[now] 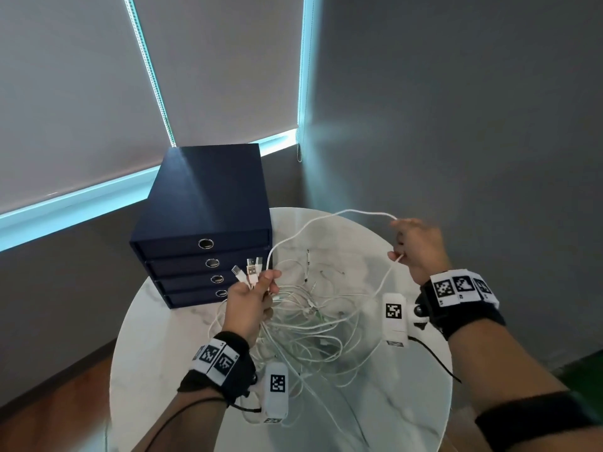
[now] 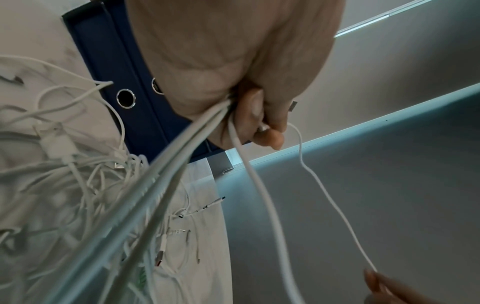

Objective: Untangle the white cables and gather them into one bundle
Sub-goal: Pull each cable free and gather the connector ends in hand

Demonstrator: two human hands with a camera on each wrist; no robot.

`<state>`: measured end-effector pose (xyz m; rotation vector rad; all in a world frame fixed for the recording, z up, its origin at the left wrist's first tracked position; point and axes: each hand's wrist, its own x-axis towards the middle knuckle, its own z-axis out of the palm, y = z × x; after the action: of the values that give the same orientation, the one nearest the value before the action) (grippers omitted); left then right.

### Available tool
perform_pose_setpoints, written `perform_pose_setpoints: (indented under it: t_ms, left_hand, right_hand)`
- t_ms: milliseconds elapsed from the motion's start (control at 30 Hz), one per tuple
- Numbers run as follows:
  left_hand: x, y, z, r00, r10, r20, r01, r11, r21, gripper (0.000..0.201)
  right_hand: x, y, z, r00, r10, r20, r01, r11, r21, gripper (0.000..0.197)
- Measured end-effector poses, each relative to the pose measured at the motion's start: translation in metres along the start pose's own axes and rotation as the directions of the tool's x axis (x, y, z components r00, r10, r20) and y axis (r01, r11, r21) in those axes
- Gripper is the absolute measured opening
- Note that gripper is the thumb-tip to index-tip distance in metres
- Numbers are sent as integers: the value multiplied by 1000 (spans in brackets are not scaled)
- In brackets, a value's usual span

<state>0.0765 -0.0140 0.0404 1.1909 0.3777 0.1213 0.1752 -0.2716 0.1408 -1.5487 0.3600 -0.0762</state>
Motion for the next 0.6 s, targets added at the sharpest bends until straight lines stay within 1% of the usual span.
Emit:
perform_pose_setpoints:
  t_ms: [33,67,100,133,167,200,233,267,333,400,433,467,500,533,567,600]
  left_hand:
    - [0,-1,0,1000,0,-18,0,1000,-8,25]
    - [1,-2,0,999,-5,-48,4,1000,-19,26]
    - [1,-3,0,996,-15,-89,12,999,-35,28]
    - [2,-3,0,991,-26,-131,18,998,-63,31]
    - [3,-3,-1,986,-33,-163,17,995,-101,33]
    - [4,-3,-1,982,-37,-185,11,990,-141,34]
    - [5,-2,0,979,-38,-200,2,984,-178,35]
    - [6,0,1,977,-37,-209,-6,979,-206,35]
    - [6,2,6,978,-28,-207,-22,972,-234,36]
    - [5,5,11,984,-14,-180,-30,970,-242,36]
    - [4,6,13,987,-9,-161,-31,969,-247,37]
    - [4,7,16,990,-7,-137,-28,968,-250,37]
    - [3,8,20,993,-7,-114,-22,968,-251,37]
    - [1,9,25,996,-7,-91,-16,969,-246,38]
    - [-1,10,30,998,-6,-68,-11,971,-239,39]
    - [-2,11,36,999,-4,-42,-6,972,-233,39]
  right_hand:
    - [4,5,-5,1000,-6,-13,5,999,-47,8]
    - [8,9,-11,998,-20,-54,15,997,-75,10]
    - [14,13,-17,992,-22,-124,14,998,-68,11]
    - [18,17,-25,981,3,-194,-5,1000,-9,14]
    - [23,20,-32,966,44,-254,-24,996,84,19]
    - [26,21,-39,953,81,-293,-35,987,158,24]
    - [28,24,-48,942,105,-319,-48,982,183,26]
    - [28,26,-57,935,117,-334,-64,984,166,28]
    - [26,35,-74,927,144,-346,-137,990,46,27]
    - [28,56,-91,918,210,-336,-253,963,-90,21]
    - [30,68,-99,920,232,-317,-304,932,-199,17]
    - [32,81,-105,927,245,-286,-343,863,-372,16]
    - [33,93,-110,936,251,-246,-351,703,-619,25]
    - [31,101,-110,946,252,-204,-300,438,-848,39]
    - [28,107,-104,967,195,-163,-205,221,-953,54]
    - [17,104,-90,986,132,-102,-127,201,-971,66]
